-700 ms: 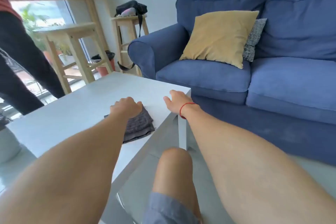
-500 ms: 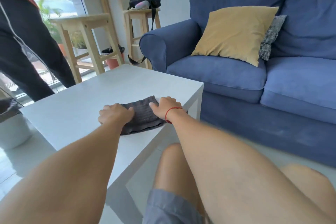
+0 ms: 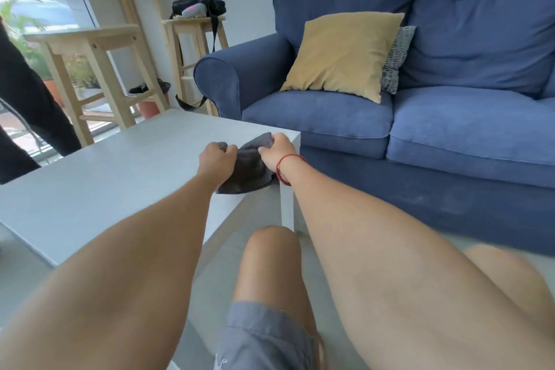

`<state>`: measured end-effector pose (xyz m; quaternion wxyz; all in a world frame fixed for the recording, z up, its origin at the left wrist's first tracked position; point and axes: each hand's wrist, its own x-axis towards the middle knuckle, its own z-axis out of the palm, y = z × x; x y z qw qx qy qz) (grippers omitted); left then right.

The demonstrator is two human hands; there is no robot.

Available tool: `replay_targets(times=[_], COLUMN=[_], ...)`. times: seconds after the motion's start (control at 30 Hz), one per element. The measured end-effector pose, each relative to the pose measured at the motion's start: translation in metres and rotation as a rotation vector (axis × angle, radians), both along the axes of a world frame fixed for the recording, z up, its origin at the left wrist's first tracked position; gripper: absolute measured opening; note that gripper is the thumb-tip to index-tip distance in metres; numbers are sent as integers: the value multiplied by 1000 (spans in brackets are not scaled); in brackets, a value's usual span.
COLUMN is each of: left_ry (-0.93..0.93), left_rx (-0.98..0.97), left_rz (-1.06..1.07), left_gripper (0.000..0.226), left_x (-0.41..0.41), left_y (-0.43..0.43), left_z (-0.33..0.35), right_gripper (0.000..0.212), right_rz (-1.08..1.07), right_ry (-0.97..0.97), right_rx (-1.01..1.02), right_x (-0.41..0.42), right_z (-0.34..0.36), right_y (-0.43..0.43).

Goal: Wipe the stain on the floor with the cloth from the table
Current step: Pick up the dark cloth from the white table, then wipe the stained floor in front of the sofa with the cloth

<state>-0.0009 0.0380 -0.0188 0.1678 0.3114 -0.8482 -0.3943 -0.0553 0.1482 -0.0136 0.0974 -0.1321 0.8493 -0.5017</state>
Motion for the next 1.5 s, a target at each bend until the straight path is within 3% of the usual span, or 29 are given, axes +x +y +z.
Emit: replay_targets(times=[0.17,0.4,0.83,1.0,1.1,1.2,1.27,1.37,1.5], left_ry=[114,86,-307,-372,-480,-632,-641,-611,-656], left_rx=[30,83,173,187,247,196,58,-144,-343], left_rz=[-143,-357,-456,-471,-457,-410,-418,-470,-606], left_gripper=[32,39,31,31,41,58,61,64,64], left_x=[-47,-104,-212,-243,-254,-253,-252,-261,-282], left_y=[79,173,216,213,205,191,178,157,134], left_z=[9,-29,-237,-315,-361,-399,-419,-444,-469], right_gripper=[22,34,33,38,43,62,70,71,75], right_rz=[-201,-461,-703,-729,-710,-538,-338,-104,-16], right_ry=[24,37,-295,-359,-449,-479,-347,-130,-18], right_rx=[-124,-170,-55,-30,68,491,668,734,820], right_x=[-35,-68,-152,-181,-192,-192,-186,-181,-187], right_z=[4,-43,-255,-326,-369,-407,-427,-452,-485], right_y=[84,177,214,214,214,215,213,205,200])
